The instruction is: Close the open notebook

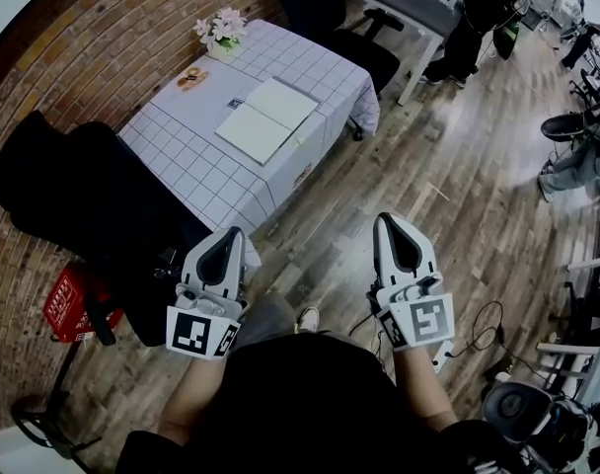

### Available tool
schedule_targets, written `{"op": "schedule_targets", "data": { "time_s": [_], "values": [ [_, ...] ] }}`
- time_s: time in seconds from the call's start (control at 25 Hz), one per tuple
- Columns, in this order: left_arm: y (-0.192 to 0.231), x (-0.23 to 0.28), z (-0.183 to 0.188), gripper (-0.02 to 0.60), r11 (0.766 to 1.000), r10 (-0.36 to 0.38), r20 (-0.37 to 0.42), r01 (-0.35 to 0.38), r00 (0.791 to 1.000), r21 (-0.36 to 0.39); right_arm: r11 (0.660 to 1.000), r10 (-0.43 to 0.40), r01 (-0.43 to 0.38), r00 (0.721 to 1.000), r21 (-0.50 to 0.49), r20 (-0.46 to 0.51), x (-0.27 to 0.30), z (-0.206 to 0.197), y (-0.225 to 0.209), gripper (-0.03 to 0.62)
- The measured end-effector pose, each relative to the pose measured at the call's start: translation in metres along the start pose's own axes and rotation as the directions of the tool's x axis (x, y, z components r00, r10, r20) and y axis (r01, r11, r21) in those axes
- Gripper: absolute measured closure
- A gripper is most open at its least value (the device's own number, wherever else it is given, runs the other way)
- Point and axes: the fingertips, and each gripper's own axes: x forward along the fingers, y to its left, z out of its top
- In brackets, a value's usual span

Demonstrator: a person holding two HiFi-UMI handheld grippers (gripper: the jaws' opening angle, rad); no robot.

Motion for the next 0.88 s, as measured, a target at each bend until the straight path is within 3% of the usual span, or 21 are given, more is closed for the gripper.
{"op": "schedule_targets", "data": {
  "time_s": [0.24,0.52,0.88],
  "values": [
    [-0.002,0.024,-0.009,0.557,1.0,-0.012,-0.035,0.012,0.999,-0.007,1.0,0.019,-0.019,0.999,0.012,-0.033,0.013,-0.014,-0.012,0.58],
    [0.023,0.087,-0.035,0.557,0.999,-0.025,-0.025,0.024,0.999,-0.041,0.998,0.055,-0.055,0.995,-0.004,-0.082,0.068,-0.032,-0.032,0.58],
    [0.11,0.177,-0.069,0.557,0.997,-0.018,-0.069,0.012,0.997,-0.082,0.996,0.089,-0.088,0.983,0.009,-0.16,0.191,-0.054,-0.055,0.58]
  ]
}}
